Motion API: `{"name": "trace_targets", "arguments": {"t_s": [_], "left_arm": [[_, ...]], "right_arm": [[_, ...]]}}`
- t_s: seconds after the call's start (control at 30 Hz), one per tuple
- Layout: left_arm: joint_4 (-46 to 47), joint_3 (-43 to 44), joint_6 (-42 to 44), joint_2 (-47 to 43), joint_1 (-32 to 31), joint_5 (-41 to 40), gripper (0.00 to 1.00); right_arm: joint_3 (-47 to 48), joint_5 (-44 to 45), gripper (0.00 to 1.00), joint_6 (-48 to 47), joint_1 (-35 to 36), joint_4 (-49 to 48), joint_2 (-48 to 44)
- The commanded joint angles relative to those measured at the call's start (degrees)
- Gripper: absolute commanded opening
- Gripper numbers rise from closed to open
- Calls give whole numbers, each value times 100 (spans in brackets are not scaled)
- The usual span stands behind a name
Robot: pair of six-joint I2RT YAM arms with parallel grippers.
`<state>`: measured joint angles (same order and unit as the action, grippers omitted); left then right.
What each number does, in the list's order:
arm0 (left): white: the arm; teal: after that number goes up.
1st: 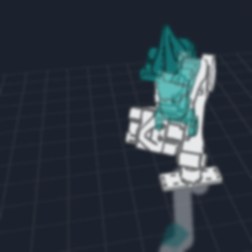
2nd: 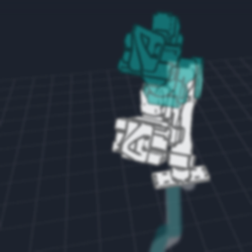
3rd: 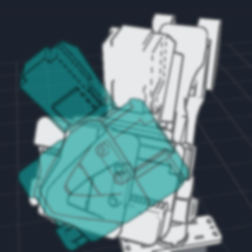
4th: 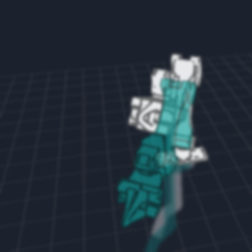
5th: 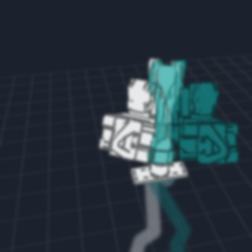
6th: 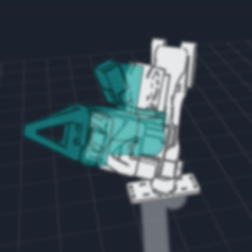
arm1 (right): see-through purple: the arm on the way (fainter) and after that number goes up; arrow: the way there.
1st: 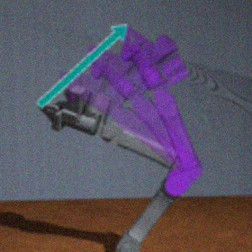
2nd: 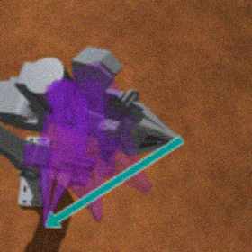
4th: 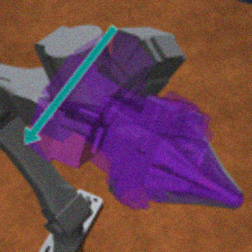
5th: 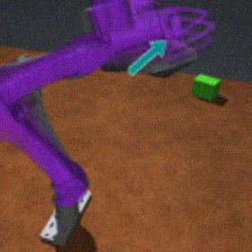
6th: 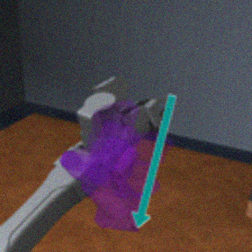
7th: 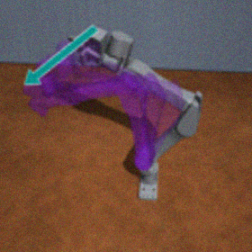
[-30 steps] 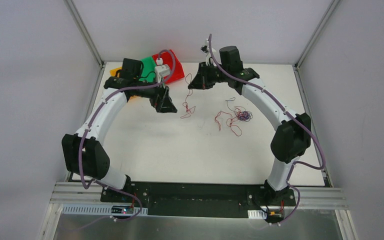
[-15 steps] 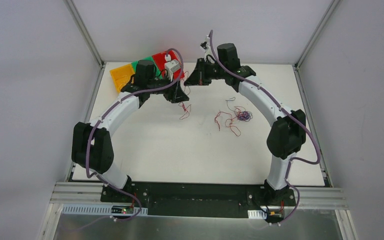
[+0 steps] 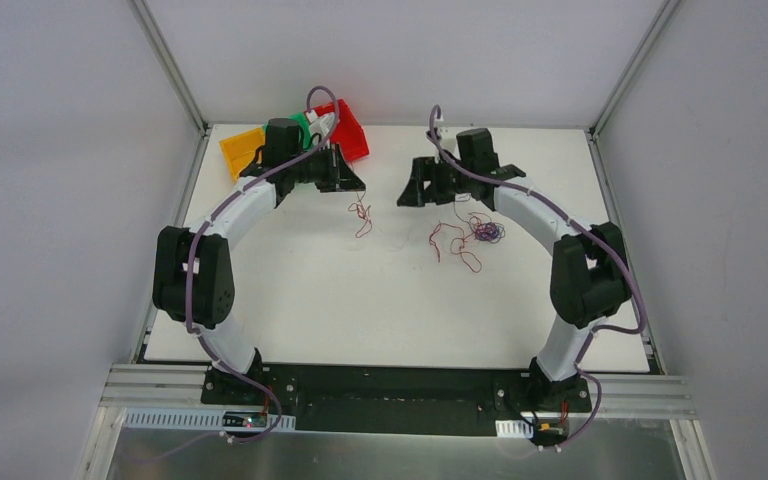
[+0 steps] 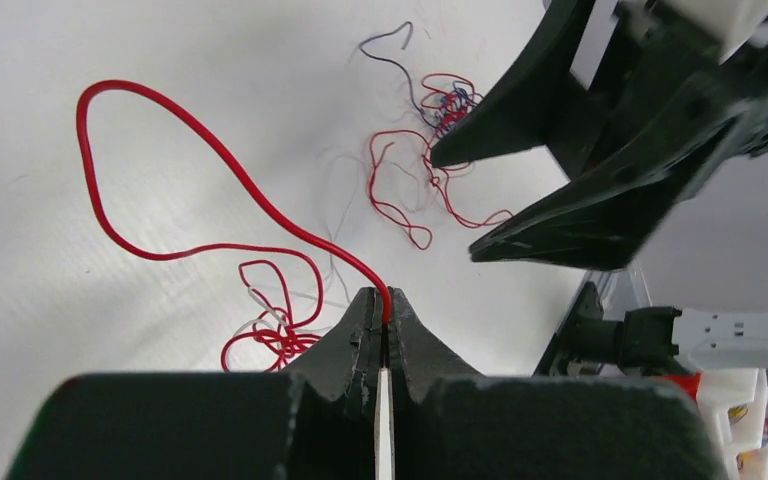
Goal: Untangle the cables
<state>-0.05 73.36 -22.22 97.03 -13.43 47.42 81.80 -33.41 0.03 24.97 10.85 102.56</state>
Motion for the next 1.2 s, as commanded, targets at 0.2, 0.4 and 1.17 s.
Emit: {"name": "trace_targets", "arguments": {"t_s": [0.2,0.4,1.17], "left_arm": [[225,-23,-1030,273,315,-130,0],[212,21,-1097,333,464,-127,0],[-2512,4192,712,570,2546,-156,0]], "right_arm": [[-219,416,73,-962,459,-832,757],[195,325,70,-762,711,-830,1342],[-164,1581,0,-1596,-85,2274,940]]}}
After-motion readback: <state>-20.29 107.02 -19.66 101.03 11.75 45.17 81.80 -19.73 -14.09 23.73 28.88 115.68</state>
